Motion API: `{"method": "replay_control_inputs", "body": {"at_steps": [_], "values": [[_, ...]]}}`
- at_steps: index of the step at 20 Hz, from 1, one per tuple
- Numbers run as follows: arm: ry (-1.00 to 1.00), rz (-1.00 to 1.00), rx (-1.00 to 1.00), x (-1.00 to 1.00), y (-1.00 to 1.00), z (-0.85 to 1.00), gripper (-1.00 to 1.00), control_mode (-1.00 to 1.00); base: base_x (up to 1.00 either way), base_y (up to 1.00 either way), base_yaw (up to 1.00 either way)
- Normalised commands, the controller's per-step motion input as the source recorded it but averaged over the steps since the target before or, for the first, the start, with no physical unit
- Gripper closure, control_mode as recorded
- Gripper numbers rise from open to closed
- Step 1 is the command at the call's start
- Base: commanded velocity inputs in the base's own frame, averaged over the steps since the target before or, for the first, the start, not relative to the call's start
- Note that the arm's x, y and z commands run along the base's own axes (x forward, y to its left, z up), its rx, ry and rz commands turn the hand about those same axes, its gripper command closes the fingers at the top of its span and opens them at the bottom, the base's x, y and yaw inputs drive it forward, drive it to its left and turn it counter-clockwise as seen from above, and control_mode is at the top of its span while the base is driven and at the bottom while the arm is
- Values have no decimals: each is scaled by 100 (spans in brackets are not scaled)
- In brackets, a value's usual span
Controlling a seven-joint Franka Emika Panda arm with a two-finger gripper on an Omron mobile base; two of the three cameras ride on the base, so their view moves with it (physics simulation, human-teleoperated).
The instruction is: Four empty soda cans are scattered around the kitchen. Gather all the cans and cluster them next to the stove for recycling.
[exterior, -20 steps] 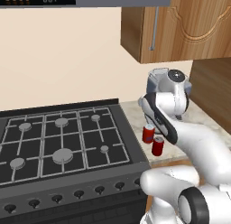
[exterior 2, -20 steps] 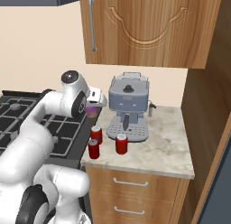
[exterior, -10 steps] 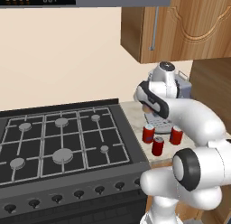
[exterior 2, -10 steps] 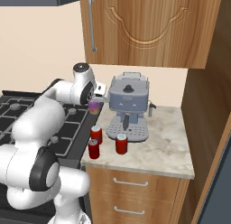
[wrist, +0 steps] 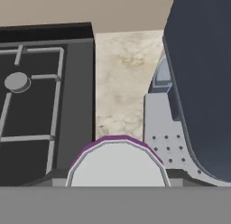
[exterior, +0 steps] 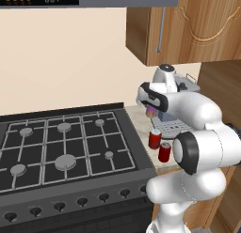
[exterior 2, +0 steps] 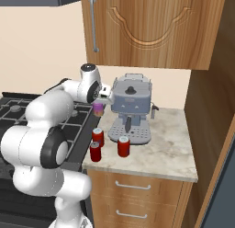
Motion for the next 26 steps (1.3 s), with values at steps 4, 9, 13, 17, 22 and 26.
{"method": "replay_control_inputs", "body": {"at_steps": [4,9,13,17,22,26], "values": [[0,-1,0,22,1,-38,100,-100,0,0,0],[0,0,0,13,0,-34,100,-100,0,0,0],[3,0,0,8,0,-43,100,-100,0,0,0],[6,0,0,8,1,-38,100,-100,0,0,0],[7,0,1,1,7,0,100,-100,0,0,0],[3,0,0,0,29,-5,100,-100,0,0,0]]}}
